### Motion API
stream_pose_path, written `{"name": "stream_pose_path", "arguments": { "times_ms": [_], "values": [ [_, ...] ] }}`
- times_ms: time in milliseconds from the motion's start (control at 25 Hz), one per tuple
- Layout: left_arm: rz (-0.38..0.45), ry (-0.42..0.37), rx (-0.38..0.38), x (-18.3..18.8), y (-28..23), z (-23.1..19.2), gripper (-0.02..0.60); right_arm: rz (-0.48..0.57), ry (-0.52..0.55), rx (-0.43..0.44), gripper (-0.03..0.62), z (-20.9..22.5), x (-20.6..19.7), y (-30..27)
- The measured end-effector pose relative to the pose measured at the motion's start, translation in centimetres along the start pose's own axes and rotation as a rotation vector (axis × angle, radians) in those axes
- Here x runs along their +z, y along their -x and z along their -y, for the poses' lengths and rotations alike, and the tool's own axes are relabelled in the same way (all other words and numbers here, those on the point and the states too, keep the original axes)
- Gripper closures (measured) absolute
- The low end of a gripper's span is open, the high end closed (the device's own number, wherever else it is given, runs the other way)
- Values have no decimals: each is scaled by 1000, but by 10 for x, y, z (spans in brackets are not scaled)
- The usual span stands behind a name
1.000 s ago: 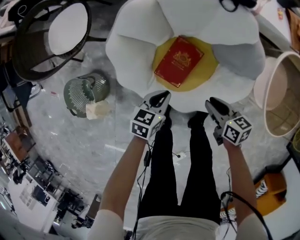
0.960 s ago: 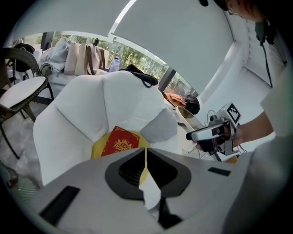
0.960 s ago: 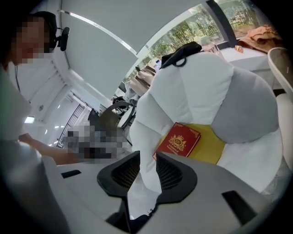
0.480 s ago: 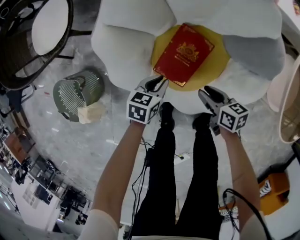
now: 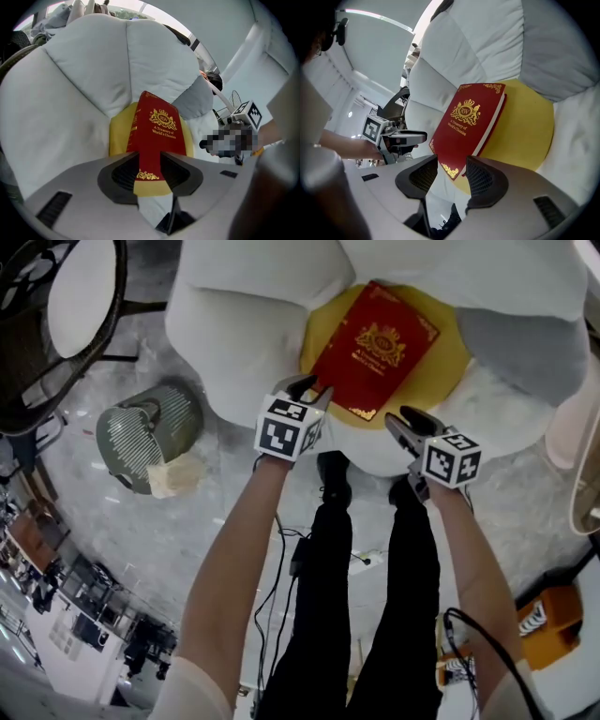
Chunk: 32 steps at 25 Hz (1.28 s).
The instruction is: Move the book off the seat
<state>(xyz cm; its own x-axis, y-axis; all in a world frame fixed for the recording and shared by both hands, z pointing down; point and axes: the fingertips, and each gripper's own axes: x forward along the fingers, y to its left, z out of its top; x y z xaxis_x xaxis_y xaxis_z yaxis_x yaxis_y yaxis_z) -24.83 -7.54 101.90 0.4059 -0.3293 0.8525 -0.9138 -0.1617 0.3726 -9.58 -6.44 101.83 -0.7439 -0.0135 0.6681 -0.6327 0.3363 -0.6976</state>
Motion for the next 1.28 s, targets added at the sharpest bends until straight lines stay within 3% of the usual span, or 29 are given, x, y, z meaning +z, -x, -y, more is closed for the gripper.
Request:
{"name": "stream_pose_path", "arguments": {
  "times_ms": [240, 400, 680, 880, 1280],
  "values": [
    [-89, 17, -11, -10, -30, -19, 314, -38, -61, -40, 348, 21, -13, -36],
    [-143, 37, -38, -26, -48, -33, 281, -25, -121, -45, 336, 26, -13, -58],
    [-120, 62, -86, -29, -46, -30, 295, -34, -281, 5, 336, 21, -24, -80],
    [-90, 59, -74, -27, -39, -20, 304, -21, -230, -68, 393, 23, -25, -70],
    [-44, 95, -66, -30, -10, 24, 307, -32, -185, -74, 393, 9, -28, -21]
  ]
}}
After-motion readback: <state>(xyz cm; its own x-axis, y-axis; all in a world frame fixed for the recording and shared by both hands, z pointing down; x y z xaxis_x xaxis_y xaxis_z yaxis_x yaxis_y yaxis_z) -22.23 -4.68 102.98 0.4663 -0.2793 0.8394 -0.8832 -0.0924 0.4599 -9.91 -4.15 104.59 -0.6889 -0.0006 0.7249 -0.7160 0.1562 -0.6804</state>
